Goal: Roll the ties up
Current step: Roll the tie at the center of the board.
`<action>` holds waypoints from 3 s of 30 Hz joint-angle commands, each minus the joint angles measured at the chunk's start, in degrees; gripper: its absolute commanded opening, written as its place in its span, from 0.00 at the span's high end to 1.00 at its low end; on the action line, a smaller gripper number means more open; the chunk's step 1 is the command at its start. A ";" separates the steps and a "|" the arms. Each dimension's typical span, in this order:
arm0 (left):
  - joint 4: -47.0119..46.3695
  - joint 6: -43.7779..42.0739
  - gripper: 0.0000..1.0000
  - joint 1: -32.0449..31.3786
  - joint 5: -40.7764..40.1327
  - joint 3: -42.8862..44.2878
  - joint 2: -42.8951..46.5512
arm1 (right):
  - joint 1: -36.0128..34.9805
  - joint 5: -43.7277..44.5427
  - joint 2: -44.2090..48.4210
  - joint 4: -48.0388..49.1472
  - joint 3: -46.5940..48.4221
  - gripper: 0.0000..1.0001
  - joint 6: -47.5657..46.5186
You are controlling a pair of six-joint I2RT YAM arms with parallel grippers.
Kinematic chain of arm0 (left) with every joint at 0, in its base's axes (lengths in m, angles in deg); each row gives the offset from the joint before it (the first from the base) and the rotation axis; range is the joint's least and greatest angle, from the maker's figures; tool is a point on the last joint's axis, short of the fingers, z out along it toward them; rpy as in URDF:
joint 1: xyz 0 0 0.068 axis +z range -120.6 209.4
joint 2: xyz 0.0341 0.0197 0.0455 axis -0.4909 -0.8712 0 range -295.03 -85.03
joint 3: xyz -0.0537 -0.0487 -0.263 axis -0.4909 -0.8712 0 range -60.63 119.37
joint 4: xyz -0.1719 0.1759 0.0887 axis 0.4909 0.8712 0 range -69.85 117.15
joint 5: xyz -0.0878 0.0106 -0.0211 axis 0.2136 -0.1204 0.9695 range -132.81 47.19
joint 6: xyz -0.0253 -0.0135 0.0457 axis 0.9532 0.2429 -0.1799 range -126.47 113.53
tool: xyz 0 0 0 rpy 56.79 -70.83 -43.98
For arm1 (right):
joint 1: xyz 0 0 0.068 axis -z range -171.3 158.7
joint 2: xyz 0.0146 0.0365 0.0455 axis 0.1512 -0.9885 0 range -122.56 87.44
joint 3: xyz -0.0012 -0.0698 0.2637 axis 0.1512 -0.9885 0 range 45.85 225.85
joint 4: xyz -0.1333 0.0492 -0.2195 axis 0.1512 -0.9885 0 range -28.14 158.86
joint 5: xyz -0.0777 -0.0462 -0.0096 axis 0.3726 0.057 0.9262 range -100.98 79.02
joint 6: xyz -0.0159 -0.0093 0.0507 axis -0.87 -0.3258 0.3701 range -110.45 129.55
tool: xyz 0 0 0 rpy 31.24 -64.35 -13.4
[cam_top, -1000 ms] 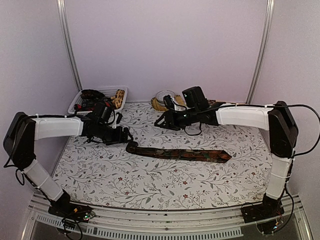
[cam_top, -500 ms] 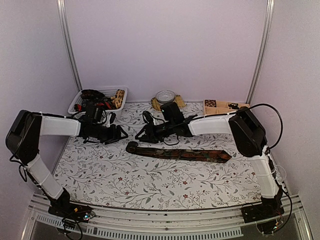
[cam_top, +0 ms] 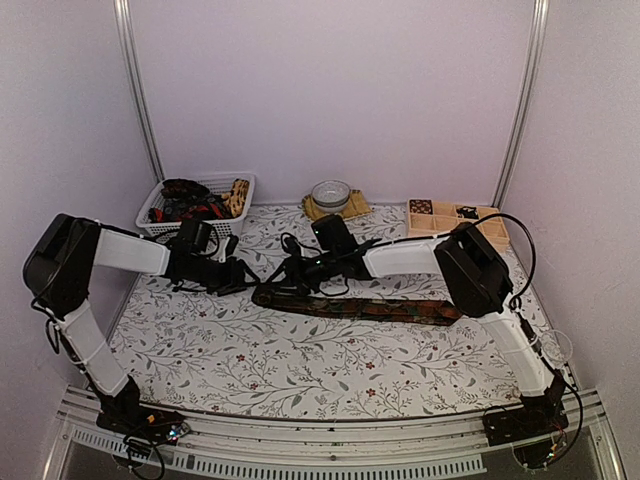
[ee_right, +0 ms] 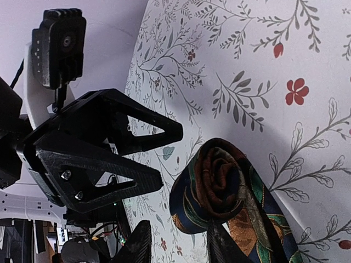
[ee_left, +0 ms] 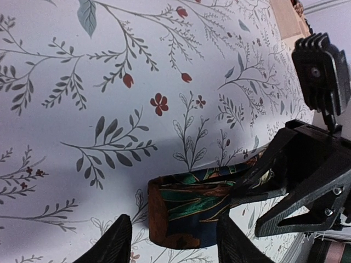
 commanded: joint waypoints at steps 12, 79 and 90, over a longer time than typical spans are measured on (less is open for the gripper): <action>-5.98 0.94 0.56 0.33 4.38 -3.40 -3.29 | -0.76 1.65 -8.31 -5.09 4.83 0.69 1.67; -17.77 11.71 1.00 -0.96 6.21 -8.16 -9.51 | -0.65 8.83 -8.14 -18.07 5.35 0.69 -9.09; 3.48 1.25 1.00 -3.50 -12.82 -1.07 -3.36 | 6.36 7.25 17.69 -13.80 -14.32 0.55 -15.89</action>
